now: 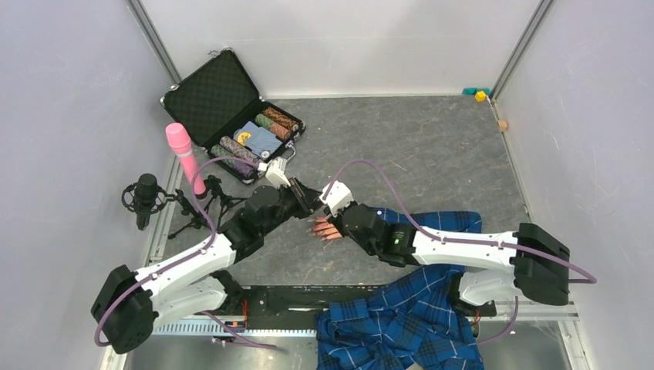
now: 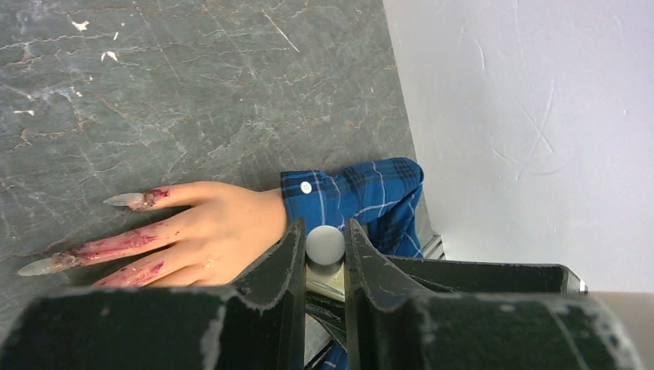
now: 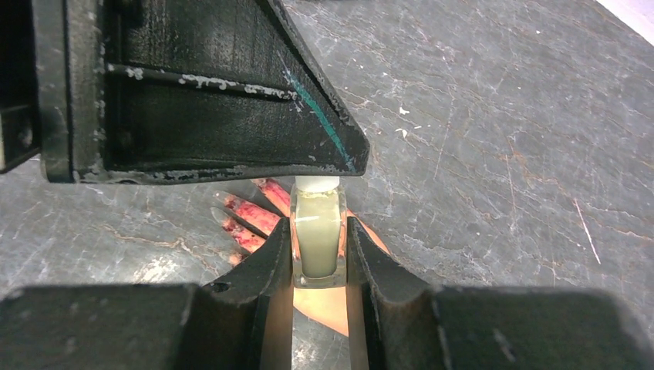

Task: Paint the nails
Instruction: Unscrew the nail polish bottle.

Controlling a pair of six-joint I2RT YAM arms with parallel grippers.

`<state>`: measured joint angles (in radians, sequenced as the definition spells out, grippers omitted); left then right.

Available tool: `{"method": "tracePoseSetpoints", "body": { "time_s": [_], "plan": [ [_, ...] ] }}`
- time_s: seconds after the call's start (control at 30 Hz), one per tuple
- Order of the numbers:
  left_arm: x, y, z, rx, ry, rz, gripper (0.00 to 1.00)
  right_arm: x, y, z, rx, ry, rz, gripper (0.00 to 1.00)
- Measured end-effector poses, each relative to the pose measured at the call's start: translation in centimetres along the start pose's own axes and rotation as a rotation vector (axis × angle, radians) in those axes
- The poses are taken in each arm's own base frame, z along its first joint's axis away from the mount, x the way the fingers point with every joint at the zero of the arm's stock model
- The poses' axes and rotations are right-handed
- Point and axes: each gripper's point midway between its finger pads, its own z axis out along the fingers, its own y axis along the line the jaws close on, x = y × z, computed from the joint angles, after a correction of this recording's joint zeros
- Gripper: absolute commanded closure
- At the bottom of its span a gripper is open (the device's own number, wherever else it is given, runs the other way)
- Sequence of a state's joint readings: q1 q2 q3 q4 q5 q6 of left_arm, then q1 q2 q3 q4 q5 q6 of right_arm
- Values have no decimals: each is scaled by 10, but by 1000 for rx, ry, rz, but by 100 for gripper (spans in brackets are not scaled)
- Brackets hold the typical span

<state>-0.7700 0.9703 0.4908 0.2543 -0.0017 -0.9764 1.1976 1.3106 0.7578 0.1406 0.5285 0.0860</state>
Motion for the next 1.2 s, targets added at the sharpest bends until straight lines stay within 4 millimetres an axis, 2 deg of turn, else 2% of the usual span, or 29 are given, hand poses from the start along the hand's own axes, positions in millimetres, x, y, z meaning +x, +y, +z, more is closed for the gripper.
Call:
{"method": "tracePoseSetpoints", "body": {
  "time_s": [0.1,0.13,0.17,0.2,0.27,0.33,0.4,0.43,0.63,0.73,0.93,1.1,1.2],
  "plan": [
    [1,6,2,-21,0,-4,97,4,0,4,22,14,-16,100],
    [1,7,2,-26,0,-4,92,6,1,4,25,17,-19,100],
    [2,8,2,-31,2,-4,85,7,1,5,27,19,-21,100],
    [2,9,2,-34,2,-3,73,7,2,5,27,19,-20,100],
    [2,9,2,-36,1,-1,44,6,2,5,28,17,-18,100],
    [6,6,-1,-26,27,14,20,2,-1,6,47,0,-3,100],
    [10,3,-6,-21,48,39,4,-2,-12,5,88,-21,14,100],
    [8,1,-9,-25,47,50,1,-4,-17,3,106,-35,24,100],
    [-7,-21,-23,9,27,131,0,-11,-35,-12,136,-101,75,100],
    [-13,-24,-29,17,5,164,0,-13,-41,-16,110,-123,96,100],
    [-17,-38,-39,92,-10,233,0,-25,-45,-19,-66,-170,150,100],
    [-7,-56,-45,221,25,279,0,-31,-37,-29,-272,-220,216,100],
    [-3,-63,-47,268,43,295,1,-35,-20,-39,-418,-242,245,100]
  ]
}}
